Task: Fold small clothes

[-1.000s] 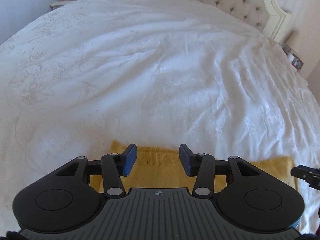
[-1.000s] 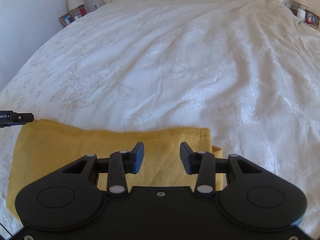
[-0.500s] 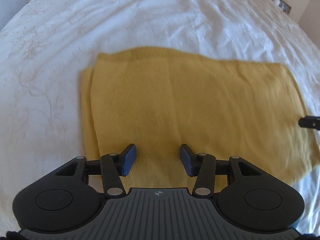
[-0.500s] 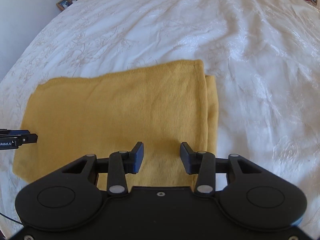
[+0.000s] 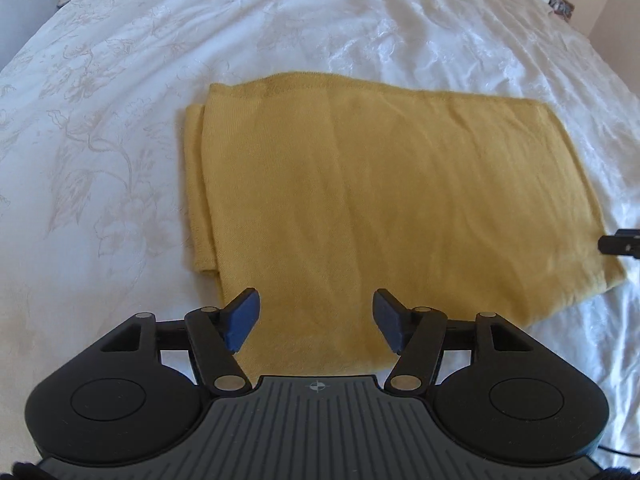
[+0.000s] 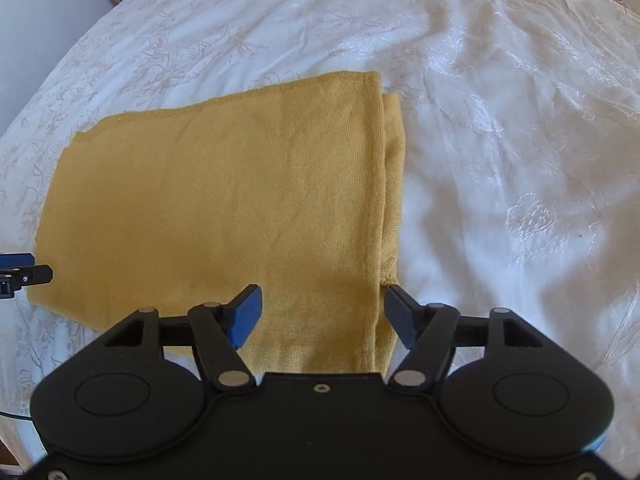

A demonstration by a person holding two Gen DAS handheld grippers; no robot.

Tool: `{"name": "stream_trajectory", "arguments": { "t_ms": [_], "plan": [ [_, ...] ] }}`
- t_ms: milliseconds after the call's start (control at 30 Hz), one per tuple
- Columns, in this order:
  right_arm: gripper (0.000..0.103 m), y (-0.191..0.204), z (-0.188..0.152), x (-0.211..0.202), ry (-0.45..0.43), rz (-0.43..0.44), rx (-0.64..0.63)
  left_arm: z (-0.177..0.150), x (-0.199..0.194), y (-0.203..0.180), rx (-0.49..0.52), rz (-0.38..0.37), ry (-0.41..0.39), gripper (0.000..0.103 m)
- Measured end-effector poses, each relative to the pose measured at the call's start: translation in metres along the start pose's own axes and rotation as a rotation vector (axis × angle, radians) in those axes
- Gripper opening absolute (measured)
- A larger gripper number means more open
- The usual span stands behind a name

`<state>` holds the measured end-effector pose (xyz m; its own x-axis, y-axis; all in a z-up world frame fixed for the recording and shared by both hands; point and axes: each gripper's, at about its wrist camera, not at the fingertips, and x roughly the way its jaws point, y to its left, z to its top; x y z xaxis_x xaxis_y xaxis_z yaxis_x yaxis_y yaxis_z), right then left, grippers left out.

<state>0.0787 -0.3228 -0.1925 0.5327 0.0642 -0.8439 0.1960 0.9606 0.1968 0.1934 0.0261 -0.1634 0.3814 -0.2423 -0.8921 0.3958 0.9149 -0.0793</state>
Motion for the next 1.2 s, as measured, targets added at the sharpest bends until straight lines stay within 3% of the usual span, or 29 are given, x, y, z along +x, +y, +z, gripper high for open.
{"name": "stream_trajectory", "arguments": {
  "t_ms": [100,267,433,733,833,1033,1200],
  "plan": [
    [0.089,0.008,0.000,0.000,-0.004,0.025,0.001,0.012,0.003,-0.020,-0.017,-0.069,0.001,0.071],
    [0.091,0.012,-0.007,0.007,0.043,0.027,0.025,0.015,0.023,-0.061,0.032,-0.136,0.053,0.073],
    [0.091,0.002,-0.020,0.004,0.070,0.017,0.081,0.001,0.050,-0.080,0.085,-0.037,0.170,0.074],
    [0.096,-0.024,-0.041,0.009,0.139,0.059,0.192,-0.007,0.066,-0.079,0.055,-0.007,0.197,0.103],
    [0.103,-0.025,-0.044,0.016,0.150,0.096,0.181,-0.005,0.073,-0.083,0.043,0.025,0.205,0.103],
    [0.103,-0.021,-0.043,0.029,0.179,0.112,0.114,-0.007,0.080,-0.096,0.028,0.077,0.186,0.103],
    [0.103,-0.016,-0.045,0.030,0.142,0.105,0.087,-0.012,0.080,-0.100,0.026,0.086,0.161,0.103]
  ]
}}
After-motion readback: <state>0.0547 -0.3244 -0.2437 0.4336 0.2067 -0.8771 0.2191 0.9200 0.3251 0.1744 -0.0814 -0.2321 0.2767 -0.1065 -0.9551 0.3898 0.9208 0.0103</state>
